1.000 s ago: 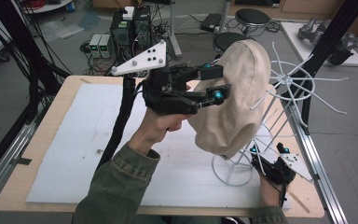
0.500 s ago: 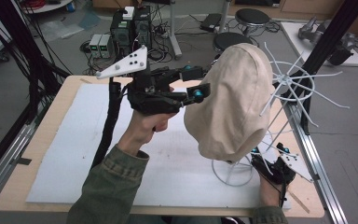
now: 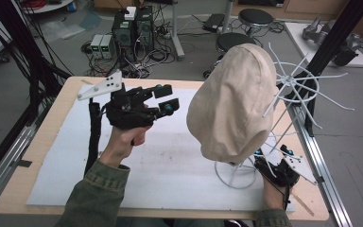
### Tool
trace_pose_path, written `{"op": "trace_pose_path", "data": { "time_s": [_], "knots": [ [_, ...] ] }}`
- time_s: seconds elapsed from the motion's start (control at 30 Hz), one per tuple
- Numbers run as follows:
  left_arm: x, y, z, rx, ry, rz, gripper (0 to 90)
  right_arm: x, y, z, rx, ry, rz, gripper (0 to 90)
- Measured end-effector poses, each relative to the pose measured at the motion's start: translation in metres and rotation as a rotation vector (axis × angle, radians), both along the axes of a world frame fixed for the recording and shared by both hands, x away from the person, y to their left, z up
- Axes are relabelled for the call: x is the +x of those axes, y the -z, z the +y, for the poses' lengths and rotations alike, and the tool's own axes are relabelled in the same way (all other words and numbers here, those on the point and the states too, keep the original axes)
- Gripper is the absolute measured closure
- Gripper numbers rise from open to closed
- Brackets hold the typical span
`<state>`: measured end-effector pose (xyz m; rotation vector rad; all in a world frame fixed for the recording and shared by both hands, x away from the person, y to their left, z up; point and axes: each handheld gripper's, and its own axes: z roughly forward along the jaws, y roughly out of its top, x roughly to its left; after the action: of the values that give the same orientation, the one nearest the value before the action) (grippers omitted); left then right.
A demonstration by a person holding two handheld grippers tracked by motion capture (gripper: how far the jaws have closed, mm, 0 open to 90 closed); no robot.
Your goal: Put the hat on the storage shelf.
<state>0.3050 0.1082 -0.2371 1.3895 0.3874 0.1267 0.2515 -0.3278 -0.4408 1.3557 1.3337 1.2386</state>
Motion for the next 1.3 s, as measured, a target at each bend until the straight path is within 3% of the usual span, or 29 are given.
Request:
{"op": "trace_pose_path", "data": {
  "time_s": [0.13, 0.43, 0.57, 0.8, 1.07, 1.3],
  "knots": [
    [0.001, 0.024, 0.024, 0.002, -0.055, 0.052, 41.8, 0.000, 0.000, 0.001, 0.001, 0.000, 0.004, 10.5],
    [-0.004, 0.050, 0.048, 0.046, -0.089, 0.075, 41.6, -0.001, 0.000, 0.001, 0.000, 0.006, 0.004, 10.5],
    [-0.005, 0.063, 0.057, 0.075, -0.118, 0.106, 41.6, -0.001, 0.000, 0.002, -0.001, 0.002, 0.007, 10.5],
    [-0.004, 0.085, 0.073, 0.064, -0.156, 0.141, 41.6, -0.001, 0.000, 0.002, -0.004, 0.002, 0.005, 10.6],
    [-0.006, 0.094, 0.087, 0.047, -0.186, 0.138, 41.6, -0.001, 0.000, 0.002, -0.004, -0.002, 0.010, 10.6],
    [-0.010, 0.107, 0.109, 0.028, -0.244, 0.145, 42.0, -0.001, 0.000, 0.002, -0.005, -0.001, 0.011, 10.5]
  ]
}}
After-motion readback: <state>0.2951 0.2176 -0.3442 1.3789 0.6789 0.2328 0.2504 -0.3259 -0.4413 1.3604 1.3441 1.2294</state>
